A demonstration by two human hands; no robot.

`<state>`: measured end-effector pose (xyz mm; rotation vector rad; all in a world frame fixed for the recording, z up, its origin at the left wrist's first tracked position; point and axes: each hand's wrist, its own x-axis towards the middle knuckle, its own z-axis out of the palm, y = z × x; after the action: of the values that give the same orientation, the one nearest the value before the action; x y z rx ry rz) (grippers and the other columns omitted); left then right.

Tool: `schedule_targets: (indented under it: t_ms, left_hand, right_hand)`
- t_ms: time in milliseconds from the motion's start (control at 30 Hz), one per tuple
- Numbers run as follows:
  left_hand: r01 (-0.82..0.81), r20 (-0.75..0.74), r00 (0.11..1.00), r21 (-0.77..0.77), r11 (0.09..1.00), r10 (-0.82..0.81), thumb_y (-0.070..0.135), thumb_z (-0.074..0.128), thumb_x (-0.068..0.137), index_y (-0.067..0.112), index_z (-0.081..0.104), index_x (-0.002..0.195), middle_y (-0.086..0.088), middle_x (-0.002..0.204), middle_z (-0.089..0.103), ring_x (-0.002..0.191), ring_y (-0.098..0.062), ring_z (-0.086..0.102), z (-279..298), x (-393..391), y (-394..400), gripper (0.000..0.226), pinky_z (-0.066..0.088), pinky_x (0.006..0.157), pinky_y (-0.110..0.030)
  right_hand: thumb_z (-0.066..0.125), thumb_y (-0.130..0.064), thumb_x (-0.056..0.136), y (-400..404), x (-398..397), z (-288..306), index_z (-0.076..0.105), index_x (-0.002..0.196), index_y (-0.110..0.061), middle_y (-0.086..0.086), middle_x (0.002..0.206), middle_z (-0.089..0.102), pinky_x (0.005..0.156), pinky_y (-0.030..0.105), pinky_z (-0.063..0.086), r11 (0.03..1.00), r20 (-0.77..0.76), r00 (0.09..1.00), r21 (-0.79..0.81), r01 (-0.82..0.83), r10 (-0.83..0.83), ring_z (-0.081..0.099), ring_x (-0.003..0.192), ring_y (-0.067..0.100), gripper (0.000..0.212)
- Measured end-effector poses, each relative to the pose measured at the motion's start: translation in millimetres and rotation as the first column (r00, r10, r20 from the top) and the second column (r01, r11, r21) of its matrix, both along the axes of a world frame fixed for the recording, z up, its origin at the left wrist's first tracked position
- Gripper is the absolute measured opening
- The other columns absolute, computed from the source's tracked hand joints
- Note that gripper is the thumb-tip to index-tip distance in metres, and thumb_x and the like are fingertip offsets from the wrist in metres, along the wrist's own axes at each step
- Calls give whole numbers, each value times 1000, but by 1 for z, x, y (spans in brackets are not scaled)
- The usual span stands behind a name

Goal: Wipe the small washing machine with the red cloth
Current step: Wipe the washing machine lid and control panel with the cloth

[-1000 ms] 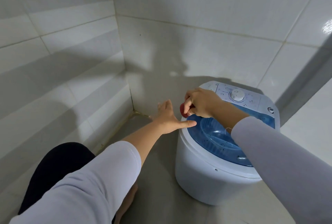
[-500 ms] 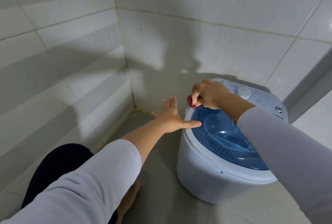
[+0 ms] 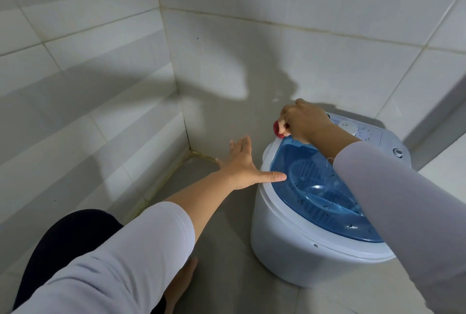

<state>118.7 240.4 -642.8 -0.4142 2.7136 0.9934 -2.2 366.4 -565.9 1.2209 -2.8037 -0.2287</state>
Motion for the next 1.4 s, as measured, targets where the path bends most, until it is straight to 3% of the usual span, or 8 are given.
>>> schedule_targets:
  t_ms: [100, 200, 333, 500, 667, 800, 1133, 1400]
  left_hand:
    - [26, 15, 1000, -2, 1000, -26, 79, 65, 58, 19, -16, 151, 3, 160, -18, 145, -17, -23, 0, -3, -3, 137, -3, 114, -64]
    - [47, 10, 999, -7, 999, -47, 78, 62, 62, 18, -16, 151, 1, 161, -17, 146, -19, -21, 7, -11, -9, 133, 3, 115, -63]
    - [36, -38, 999, -10, 999, -37, 76, 60, 66, 15, -15, 151, -2, 161, -17, 147, -21, -18, 17, -28, -13, 129, 5, 117, -59]
    - [68, -50, 996, -67, 995, -72, 77, 59, 68, 14, -13, 151, -2, 161, -13, 148, -21, -13, 21, -61, -12, 127, 9, 114, -64]
    - [117, -42, 992, -87, 989, -121, 73, 64, 67, 15, -15, 151, 0, 161, -16, 147, -22, -18, 22, -79, -18, 130, 4, 113, -65]
    - [134, -39, 990, -76, 988, -138, 74, 66, 64, 16, -16, 151, -1, 161, -17, 147, -23, -20, 19, -83, -20, 132, 1, 112, -66]
    - [141, -31, 989, -48, 989, -143, 76, 64, 64, 19, -18, 150, 1, 160, -19, 146, -22, -22, 14, -85, -23, 131, -1, 111, -66]
    - [151, -7, 988, -53, 987, -151, 76, 63, 64, 20, -19, 150, 1, 160, -21, 146, -22, -22, 14, -88, -24, 132, -2, 111, -66]
  right_hand:
    - [60, -16, 86, 2, -6, 7, 74, 95, -34, -4, 116, 61, 73, 30, 39, 996, 20, 997, -55, 69, -68, 49, 108, 22, 24]
    - [60, -16, 86, 8, -17, 22, 73, 102, -29, 0, 119, 61, 84, 37, 46, 968, 57, 987, -197, 156, -147, 51, 111, 26, 24]
    - [62, -19, 85, 16, -22, 40, 73, 102, -29, -1, 117, 63, 83, 33, 43, 936, 117, 971, -262, 234, -210, 57, 109, 25, 22]
    - [59, -20, 86, 16, -6, 36, 74, 97, -35, -4, 110, 62, 76, 29, 44, 966, 158, 965, -121, 230, -210, 58, 106, 22, 24]
    - [53, -22, 90, 1, 0, 27, 71, 100, -43, -7, 118, 55, 84, 34, 48, 991, 164, 977, 10, 135, -135, 48, 110, 18, 29]
    - [52, -25, 93, -8, -4, 17, 68, 106, -45, -11, 125, 54, 78, 24, 38, 978, 91, 996, 208, 4, -23, 46, 111, 17, 29]
    - [55, -9, 89, -5, -33, 16, 75, 94, -33, -18, 124, 59, 84, 31, 47, 980, 92, 996, 197, -2, -17, 45, 105, 18, 31]
    - [54, -4, 88, -6, -54, 16, 74, 100, -30, -8, 121, 64, 81, 32, 48, 974, 18, 999, 221, 39, -44, 47, 106, 20, 34]
